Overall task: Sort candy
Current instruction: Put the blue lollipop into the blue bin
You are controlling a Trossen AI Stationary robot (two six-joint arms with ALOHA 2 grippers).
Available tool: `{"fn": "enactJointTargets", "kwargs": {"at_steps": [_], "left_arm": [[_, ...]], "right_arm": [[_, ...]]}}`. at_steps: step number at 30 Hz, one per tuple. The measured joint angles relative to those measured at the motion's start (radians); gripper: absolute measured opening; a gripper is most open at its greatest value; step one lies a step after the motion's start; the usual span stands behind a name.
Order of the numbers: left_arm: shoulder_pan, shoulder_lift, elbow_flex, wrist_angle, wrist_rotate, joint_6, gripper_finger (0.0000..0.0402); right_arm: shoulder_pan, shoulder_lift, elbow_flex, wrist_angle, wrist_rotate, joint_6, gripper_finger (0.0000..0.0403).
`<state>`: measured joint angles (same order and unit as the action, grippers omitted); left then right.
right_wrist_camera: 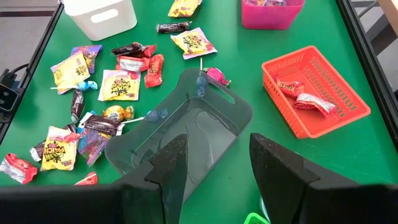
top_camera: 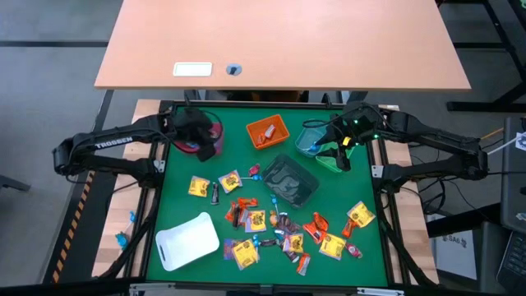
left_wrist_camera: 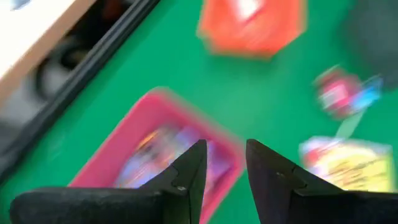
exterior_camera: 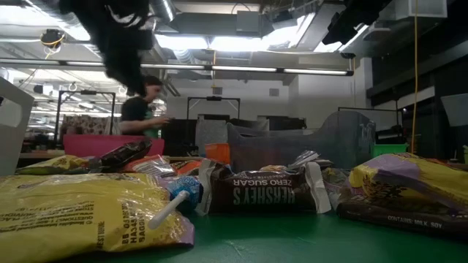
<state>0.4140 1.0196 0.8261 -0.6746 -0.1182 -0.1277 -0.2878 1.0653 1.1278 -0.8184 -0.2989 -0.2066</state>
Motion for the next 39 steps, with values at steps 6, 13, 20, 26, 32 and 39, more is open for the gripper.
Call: {"fn": "enactJointTargets", "kwargs": {"at_steps": [6,13,20,26,32,39], "left_arm": [[-0.087,0.06,0.0,0.224,0.078,-0.002,0.0102],[-0.19,0.194,0.0,0.301,0.077,-0.043,0.0102],[-0.272,0.352,0.0,0.377,0.08,-0.049,0.0102],[-0.333,0.481,0.0,0.445,0.08,-0.047,0.0102],[-0.369,0.582,0.0,0.466,0.075,-0.045,0.0102],[-0.379,0.647,0.0,0.47,-0.014,-0.021,0.0102]], "right_arm": [[0.0,0.0,0.0,0.0,0.0,0.0,0.0172],[0.0,0.0,0.0,0.001,0.0,0.0,0.0172],[0.0,0.0,0.0,0.001,0.0,0.0,0.0172],[0.0,0.0,0.0,0.001,0.0,0.0,0.0172],[0.0,0.0,0.0,0.0,0.0,0.0,0.0172],[0.0,0.0,0.0,0.0,0.0,0.0,0.0172]]}}
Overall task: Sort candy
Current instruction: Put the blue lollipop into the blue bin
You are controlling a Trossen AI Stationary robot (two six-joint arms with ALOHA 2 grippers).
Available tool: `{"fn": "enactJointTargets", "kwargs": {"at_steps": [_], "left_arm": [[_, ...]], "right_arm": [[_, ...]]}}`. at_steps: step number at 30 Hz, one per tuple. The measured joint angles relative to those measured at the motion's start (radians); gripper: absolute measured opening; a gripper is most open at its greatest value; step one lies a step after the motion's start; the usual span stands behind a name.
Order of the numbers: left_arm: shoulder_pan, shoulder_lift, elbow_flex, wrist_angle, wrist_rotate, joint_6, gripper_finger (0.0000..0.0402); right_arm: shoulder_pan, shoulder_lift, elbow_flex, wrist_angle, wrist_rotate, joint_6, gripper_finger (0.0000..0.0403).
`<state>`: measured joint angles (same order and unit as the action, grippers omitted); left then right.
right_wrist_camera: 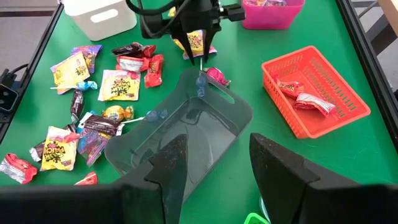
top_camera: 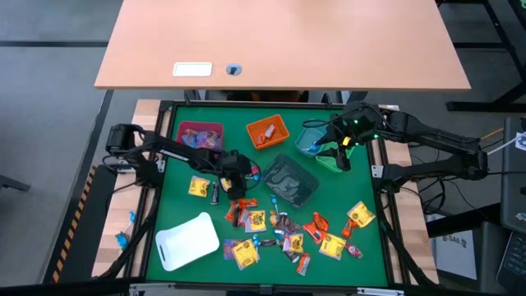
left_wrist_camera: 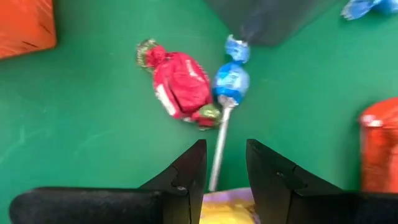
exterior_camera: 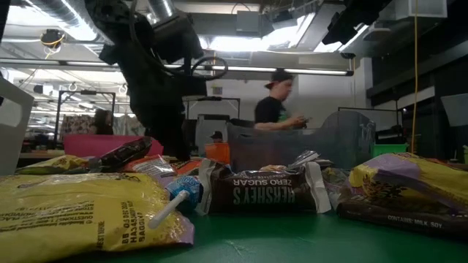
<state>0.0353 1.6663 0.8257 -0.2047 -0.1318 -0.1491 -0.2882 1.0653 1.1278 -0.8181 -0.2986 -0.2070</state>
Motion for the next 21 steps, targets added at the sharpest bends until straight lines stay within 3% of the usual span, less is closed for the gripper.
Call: {"fn": "enactJointTargets", "kwargs": {"at_steps": [13,21], "left_arm": [[-0.007,0.07,0.004,0.018,-0.007,0.002,0.0088],[-0.007,0.073,0.004,0.021,-0.001,0.001,0.0012]], "right_arm": [[0.0,0.0,0.0,-0.002,0.0,0.0,0.0172],[0.0,0.0,0.0,-0.004,0.0,0.0,0.0172]]}}
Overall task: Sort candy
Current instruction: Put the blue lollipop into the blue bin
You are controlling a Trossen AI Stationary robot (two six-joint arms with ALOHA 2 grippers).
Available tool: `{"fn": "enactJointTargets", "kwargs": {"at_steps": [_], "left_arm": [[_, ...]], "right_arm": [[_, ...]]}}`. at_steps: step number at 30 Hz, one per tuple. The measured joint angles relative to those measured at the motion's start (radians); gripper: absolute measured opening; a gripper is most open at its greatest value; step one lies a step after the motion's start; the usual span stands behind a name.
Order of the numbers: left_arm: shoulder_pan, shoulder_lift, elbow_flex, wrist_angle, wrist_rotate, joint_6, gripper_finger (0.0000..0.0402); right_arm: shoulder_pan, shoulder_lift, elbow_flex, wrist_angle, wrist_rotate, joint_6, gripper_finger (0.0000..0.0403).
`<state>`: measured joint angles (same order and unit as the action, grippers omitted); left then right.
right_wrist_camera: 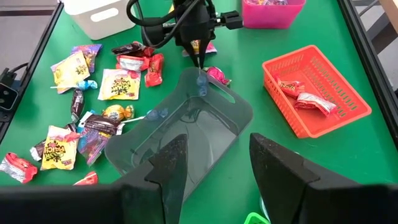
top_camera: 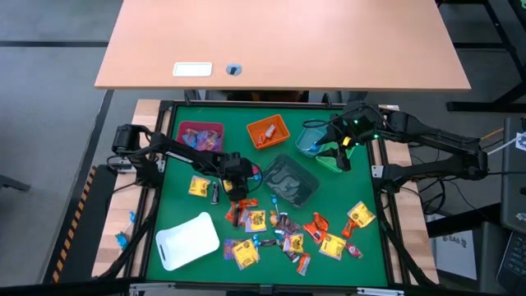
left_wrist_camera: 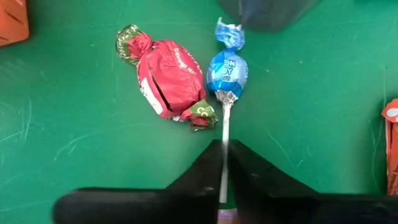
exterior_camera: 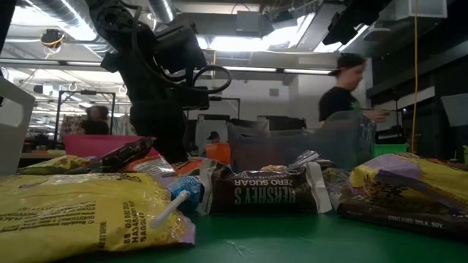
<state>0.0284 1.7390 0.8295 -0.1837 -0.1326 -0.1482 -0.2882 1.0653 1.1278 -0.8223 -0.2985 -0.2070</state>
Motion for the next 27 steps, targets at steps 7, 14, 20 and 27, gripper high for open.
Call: {"fn": "enactJointTargets", "kwargs": {"at_steps": [7,14,20,27], "left_arm": [[0.002,-0.019,0.001,-0.013,0.023,-0.003,0.0001],[0.001,-0.07,0.029,-0.068,0.094,0.0,0.0],[0.001,-0.128,0.038,-0.104,0.203,0.001,0.0],[0.002,-0.216,0.039,-0.099,0.223,0.0,0.0]], "right_arm": [[0.0,0.0,0.0,-0.002,0.0,0.0,0.0172],[0.0,0.0,0.0,-0.003,0.0,0.0,0.0172],[0.0,0.0,0.0,0.018,0.076,-0.011,0.0172],[0.0,0.0,0.0,0.019,0.288,-0.059,0.0172]]}}
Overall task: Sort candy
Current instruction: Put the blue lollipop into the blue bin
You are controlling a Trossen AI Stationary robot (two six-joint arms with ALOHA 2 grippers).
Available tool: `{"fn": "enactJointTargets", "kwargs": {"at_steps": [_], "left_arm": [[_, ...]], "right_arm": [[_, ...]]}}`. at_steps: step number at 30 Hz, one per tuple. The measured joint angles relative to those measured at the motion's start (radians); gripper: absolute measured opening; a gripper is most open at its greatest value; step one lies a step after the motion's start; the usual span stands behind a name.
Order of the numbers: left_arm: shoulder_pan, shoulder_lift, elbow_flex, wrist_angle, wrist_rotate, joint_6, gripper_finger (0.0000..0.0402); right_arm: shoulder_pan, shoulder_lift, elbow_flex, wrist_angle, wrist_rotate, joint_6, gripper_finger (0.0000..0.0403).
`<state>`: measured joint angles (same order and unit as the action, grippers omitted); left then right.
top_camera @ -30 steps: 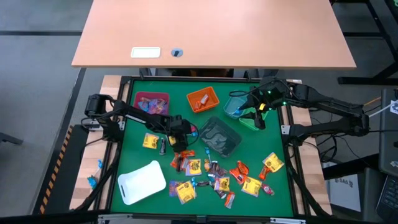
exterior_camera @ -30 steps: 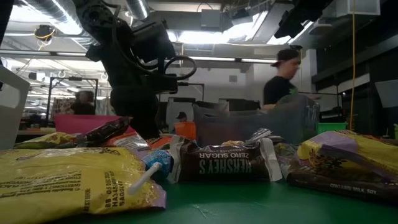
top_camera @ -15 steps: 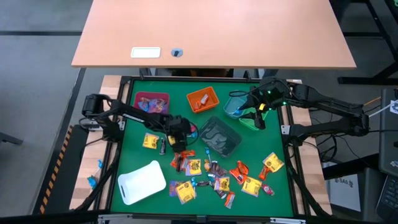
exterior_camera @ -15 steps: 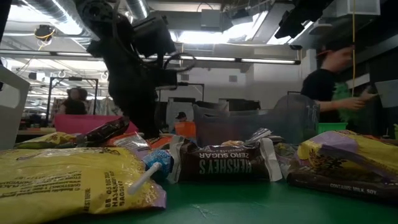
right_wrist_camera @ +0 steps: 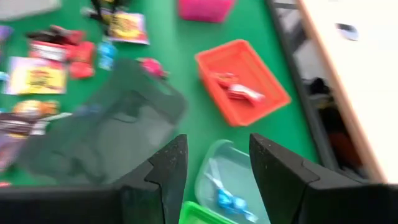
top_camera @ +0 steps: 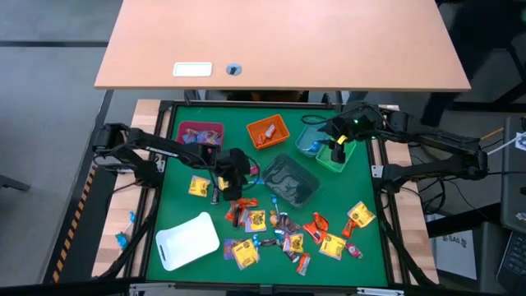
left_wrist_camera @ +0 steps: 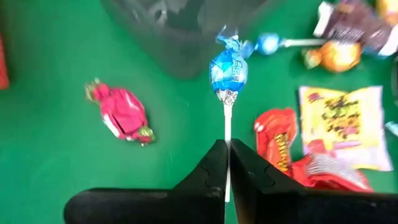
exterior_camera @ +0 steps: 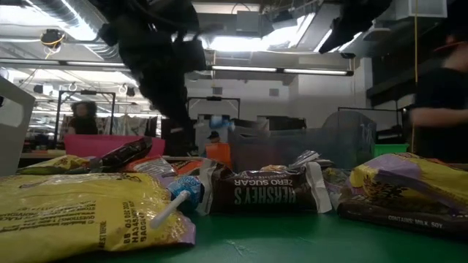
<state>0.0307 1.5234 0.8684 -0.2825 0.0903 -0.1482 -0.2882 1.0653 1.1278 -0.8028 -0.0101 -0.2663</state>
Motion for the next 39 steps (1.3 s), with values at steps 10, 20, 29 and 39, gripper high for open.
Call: {"fn": "enactJointTargets", "kwargs": {"at_steps": [10,20,29,39], "left_arm": [[0.031,-0.083,0.0,0.153,-0.092,0.025,0.0],[0.172,-0.075,0.002,0.406,-0.129,0.293,0.0],[0.203,0.049,0.002,0.899,-0.121,0.293,0.0],[0.197,0.352,0.153,1.22,-0.121,0.207,0.0]], "right_arm": [[0.0,0.0,0.0,0.002,0.329,-0.072,0.0172],[-0.001,0.0,0.0,0.074,0.316,-0.166,0.0172],[0.0,0.0,0.0,0.07,0.162,-0.08,0.0172],[0.0,-0.001,0.0,0.094,0.137,-0.078,0.0172]]}}
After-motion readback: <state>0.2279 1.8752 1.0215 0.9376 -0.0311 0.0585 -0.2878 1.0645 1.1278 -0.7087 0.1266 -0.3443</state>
